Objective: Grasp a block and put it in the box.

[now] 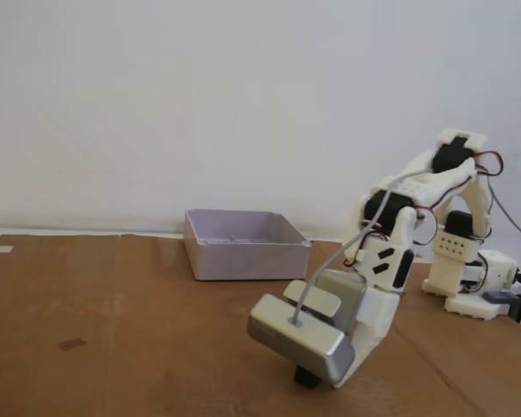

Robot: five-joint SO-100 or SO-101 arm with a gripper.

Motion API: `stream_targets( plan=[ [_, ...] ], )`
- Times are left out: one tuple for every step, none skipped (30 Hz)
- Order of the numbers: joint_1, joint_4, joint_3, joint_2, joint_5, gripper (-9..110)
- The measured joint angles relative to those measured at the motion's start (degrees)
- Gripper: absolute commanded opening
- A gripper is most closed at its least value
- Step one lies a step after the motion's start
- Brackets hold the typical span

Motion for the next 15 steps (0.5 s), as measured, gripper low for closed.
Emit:
stream_targets(
  plan=[
    [0.0,0.0,0.0,0.0,0.0,42],
    [0.0,0.0,0.0,0.0,0.0,42],
    [0.0,0.0,0.0,0.0,0.0,40],
    [0.0,0.0,0.0,0.0,0.0,38],
    [0.0,0.0,0.0,0.0,0.0,35],
    [0.0,0.0,0.0,0.0,0.0,32],
    [0.0,0.0,0.0,0.0,0.0,29],
    [0.0,0.0,0.0,0.0,0.0,27],
    [0.0,0.0,0.0,0.0,0.0,25],
    [0.0,0.0,0.0,0.0,0.0,23],
    [0.0,0.0,0.0,0.0,0.0,22],
    [0.0,0.0,0.0,0.0,0.0,21],
    [0.0,0.0,0.0,0.0,0.0,20],
    [0.0,0.0,0.0,0.0,-0.1,19],
    [0.1,0.0,0.0,0.0,-0.6,18]
  ],
)
